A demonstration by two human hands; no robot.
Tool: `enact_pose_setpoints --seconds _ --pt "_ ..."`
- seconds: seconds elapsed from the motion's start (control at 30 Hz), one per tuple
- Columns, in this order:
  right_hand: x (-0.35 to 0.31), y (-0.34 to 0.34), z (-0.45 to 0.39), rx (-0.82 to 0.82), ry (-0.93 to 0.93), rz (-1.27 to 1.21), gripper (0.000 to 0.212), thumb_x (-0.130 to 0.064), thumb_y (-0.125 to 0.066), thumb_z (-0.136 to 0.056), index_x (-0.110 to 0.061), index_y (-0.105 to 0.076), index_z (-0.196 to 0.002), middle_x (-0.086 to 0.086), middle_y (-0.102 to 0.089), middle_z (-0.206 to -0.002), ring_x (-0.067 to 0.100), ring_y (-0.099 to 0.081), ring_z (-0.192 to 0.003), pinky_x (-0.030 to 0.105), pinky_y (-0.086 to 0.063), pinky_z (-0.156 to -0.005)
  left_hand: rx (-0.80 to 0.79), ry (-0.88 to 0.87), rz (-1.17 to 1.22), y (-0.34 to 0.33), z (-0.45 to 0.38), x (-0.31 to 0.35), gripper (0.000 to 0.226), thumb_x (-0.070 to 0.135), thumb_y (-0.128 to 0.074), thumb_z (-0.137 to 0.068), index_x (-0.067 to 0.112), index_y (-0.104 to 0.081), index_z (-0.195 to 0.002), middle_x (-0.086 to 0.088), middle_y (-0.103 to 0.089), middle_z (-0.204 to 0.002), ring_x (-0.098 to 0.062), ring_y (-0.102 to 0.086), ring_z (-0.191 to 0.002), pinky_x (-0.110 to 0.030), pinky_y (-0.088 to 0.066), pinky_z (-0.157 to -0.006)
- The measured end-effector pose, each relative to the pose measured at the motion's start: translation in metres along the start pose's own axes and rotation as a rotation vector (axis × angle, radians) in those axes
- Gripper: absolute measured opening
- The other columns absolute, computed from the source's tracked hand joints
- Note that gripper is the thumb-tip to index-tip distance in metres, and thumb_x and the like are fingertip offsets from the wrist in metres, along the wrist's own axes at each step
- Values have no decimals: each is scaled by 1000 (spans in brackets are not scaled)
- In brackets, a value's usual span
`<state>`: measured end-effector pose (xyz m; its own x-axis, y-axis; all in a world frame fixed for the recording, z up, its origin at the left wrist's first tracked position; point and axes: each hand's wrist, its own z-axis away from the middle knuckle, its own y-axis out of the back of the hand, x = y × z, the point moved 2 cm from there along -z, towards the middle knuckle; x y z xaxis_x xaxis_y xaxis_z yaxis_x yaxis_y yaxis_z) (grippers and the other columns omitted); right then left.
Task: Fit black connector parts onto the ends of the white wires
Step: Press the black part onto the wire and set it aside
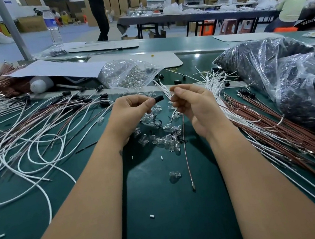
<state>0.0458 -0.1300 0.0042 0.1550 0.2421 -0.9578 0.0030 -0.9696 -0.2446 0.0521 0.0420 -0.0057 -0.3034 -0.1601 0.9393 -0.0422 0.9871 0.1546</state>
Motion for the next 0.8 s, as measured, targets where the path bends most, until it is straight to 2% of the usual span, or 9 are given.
enact_pose_setpoints --seconds 0.27,0.43,0.8 --pt "2 -1 0 16 27 133 7 -6 -63 -90 -9 -68 -87 5 -67 -68 18 -59 -64 24 -47 -59 -20 -24 -10 -2 1 1 8 15 -70 -86 16 -72 -79 12 -63 -53 4 -50 -47 -5 -38 -51" --pt "5 -3 -1 21 56 234 5 -8 -65 -90 -8 -66 -85 2 -67 -65 12 -60 -60 22 -48 -56 -41 -28 0 -1 0 -1 5 15 -73 -83 17 -73 -79 9 -65 -58 -3 -57 -59 -13 -47 -64" --pt "11 -8 0 34 8 232 16 -6 -62 -91 -10 -62 -76 2 -62 -63 10 -54 -53 22 -44 -54 -27 -38 -18 -2 1 0 8 13 -74 -81 19 -72 -76 9 -65 -57 -4 -56 -57 -16 -47 -64"
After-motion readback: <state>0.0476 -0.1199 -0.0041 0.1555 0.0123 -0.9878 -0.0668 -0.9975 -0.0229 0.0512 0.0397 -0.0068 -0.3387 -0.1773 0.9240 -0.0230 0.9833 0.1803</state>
